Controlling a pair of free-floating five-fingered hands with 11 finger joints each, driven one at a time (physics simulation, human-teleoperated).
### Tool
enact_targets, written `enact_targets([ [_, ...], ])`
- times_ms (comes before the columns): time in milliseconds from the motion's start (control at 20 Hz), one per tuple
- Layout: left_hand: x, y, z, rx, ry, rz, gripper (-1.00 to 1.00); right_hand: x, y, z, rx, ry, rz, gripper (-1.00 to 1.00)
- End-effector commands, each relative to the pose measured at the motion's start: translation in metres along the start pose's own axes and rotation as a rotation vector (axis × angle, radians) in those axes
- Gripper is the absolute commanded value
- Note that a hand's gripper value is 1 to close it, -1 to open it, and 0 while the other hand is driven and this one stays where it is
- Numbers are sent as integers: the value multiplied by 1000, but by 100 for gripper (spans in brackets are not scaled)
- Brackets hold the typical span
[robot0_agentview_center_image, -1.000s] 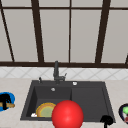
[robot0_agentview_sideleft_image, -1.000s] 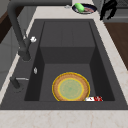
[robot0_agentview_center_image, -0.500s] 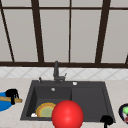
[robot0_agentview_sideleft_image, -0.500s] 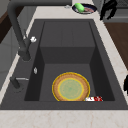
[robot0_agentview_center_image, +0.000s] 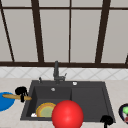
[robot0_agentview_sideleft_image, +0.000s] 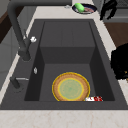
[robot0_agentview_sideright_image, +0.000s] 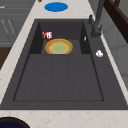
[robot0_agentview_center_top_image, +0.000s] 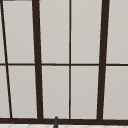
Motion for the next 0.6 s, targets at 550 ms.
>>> enact_targets([
  [550, -20, -20, -117, 2, -6, -39, 100, 0, 0, 0, 0, 0, 0, 0],
])
